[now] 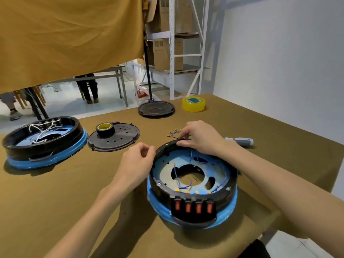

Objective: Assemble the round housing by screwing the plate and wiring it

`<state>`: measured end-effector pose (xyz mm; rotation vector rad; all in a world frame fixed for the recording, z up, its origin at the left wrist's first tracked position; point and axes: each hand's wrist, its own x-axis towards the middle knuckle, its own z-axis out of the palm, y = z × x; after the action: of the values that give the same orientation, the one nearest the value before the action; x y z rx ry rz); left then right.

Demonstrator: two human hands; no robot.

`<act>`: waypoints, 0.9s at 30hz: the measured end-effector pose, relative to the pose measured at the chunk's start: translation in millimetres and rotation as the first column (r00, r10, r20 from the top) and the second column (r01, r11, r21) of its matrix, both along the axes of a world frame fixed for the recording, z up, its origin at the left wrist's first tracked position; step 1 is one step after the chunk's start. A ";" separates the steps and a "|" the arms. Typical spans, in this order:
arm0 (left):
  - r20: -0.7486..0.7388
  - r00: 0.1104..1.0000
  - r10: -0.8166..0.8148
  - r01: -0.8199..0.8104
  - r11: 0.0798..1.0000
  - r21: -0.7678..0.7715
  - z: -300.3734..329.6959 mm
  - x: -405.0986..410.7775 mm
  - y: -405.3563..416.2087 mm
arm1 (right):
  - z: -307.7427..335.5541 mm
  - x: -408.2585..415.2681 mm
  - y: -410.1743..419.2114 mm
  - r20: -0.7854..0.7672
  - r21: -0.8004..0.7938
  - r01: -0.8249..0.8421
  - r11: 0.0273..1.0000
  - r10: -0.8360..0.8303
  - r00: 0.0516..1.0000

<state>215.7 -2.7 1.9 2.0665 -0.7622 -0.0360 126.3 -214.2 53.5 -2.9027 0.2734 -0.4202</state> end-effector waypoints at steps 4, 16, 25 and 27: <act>-0.055 0.997 -0.044 0.041 0.997 -0.068 -2.3 6.2 -3.2 | 2.0 -1.2 16.7 0.070 0.226 0.032 0.974 -0.049 0.996; -0.180 0.960 -0.212 0.228 0.971 0.071 -1.5 0.0 -16.2 | -9.2 -48.7 24.5 0.001 0.626 0.105 0.773 -0.135 0.991; -0.401 0.854 -0.332 0.296 0.943 -0.151 4.2 -15.2 -11.2 | -8.4 -69.6 40.7 0.024 0.679 -0.004 0.735 -0.017 1.000; -0.408 0.867 -0.286 0.242 0.958 -0.156 4.8 -23.0 -14.4 | -9.8 -70.6 42.9 0.027 0.625 -0.005 0.781 -0.016 1.000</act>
<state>192.7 -17.2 6.7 1.7543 -0.7455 -0.5777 55.7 -171.3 43.7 -2.2339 0.3401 -0.2981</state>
